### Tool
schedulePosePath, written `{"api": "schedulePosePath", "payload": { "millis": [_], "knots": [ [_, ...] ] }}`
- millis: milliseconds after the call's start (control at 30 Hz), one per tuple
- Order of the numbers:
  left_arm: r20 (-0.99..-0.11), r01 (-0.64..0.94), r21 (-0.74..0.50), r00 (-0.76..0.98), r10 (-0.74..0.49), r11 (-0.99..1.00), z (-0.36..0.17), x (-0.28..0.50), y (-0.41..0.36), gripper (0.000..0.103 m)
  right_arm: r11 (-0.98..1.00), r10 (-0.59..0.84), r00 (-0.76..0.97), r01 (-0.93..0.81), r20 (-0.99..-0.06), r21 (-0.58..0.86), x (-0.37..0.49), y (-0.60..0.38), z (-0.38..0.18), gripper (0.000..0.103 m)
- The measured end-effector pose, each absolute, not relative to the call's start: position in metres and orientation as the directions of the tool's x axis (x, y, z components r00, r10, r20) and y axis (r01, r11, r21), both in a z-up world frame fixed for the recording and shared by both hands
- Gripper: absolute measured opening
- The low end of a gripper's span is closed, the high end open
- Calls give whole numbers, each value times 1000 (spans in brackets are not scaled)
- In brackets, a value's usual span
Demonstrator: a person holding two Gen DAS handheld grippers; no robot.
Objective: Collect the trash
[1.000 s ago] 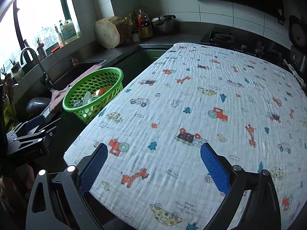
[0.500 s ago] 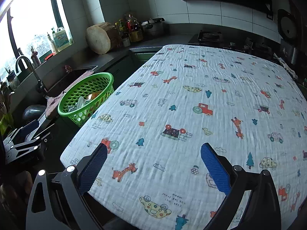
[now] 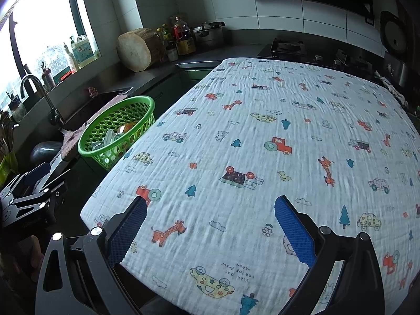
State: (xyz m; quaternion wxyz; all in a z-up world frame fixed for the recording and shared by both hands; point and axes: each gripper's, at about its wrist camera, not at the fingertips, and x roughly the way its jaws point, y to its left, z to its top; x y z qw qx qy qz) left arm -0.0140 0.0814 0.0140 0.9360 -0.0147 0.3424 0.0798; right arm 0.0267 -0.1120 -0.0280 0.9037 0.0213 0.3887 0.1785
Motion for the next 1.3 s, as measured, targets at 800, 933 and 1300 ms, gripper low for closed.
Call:
{"api": "schedulePosePath", "payload": {
  "millis": [800,933,1300],
  "knots": [
    [-647,-145,49,749,142,988,14,-15,73,98,933,344,631,-315,-695,175,25,-109,-25,95],
    [-648,-146,50,748,143,988,13,-15,73,98,933,344,632,-315,-695,175,25,-108,-26,95],
    [-649,-144,56,747,146,988,11,-14,71,98,933,343,630,-317,-696,172,25,-107,-27,95]
  ]
}}
